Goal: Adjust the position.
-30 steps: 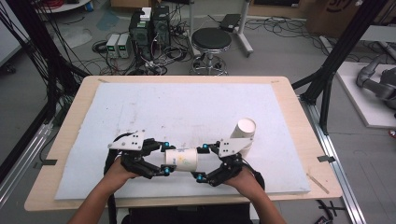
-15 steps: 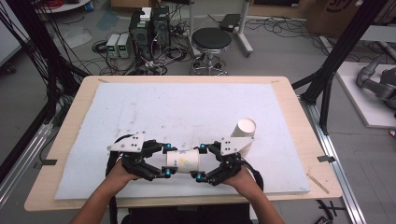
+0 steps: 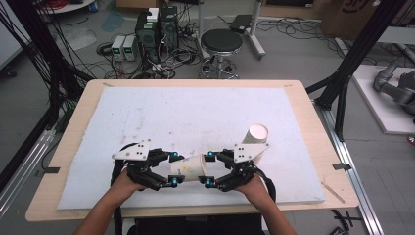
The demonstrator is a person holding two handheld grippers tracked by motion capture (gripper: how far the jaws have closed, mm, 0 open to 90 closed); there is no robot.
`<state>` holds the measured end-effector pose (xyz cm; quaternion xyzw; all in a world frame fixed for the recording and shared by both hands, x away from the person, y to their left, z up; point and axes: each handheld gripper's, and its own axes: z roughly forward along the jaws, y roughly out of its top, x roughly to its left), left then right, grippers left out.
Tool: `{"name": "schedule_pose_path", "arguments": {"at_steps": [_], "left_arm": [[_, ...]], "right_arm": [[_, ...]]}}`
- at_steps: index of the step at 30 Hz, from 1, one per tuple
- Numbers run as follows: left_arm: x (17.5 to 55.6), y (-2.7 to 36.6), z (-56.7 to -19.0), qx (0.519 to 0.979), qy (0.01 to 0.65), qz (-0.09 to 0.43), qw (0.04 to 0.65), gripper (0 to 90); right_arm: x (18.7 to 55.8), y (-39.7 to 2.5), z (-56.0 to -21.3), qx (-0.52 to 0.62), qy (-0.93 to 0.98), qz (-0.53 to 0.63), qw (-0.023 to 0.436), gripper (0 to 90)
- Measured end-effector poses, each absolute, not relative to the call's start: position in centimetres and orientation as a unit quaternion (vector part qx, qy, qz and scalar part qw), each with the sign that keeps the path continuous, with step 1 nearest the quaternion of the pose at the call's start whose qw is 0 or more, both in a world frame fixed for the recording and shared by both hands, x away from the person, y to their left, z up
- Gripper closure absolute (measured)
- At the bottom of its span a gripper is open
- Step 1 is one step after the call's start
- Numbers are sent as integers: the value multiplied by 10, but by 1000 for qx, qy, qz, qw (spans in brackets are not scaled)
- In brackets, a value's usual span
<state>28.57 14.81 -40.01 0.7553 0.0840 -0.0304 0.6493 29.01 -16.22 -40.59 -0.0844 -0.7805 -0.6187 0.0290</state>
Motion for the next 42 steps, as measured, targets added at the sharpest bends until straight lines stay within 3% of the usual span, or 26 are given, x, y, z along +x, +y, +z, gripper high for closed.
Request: {"name": "schedule_pose_path", "arguments": {"at_steps": [1, 2, 4, 7, 14, 42], "left_arm": [[286, 148, -400, 758, 87, -29, 646, 358], [286, 148, -399, 763, 105, -25, 637, 274], [287, 149, -399, 768, 118, -23, 630, 193], [286, 150, -397, 772, 124, -17, 623, 149], [283, 148, -392, 794, 125, 1, 595, 146], [285, 143, -386, 849, 102, 25, 518, 153]], "right_arm": [[290, -162, -406, -84, -781, -619, 29, 324], [290, -162, -404, -83, -784, -615, 24, 328], [290, -162, -402, -83, -787, -611, 19, 329], [290, -163, -401, -86, -792, -604, 17, 329], [292, -157, -391, -90, -837, -540, -16, 328], [305, -113, -342, -30, -922, -384, -43, 326]]}}
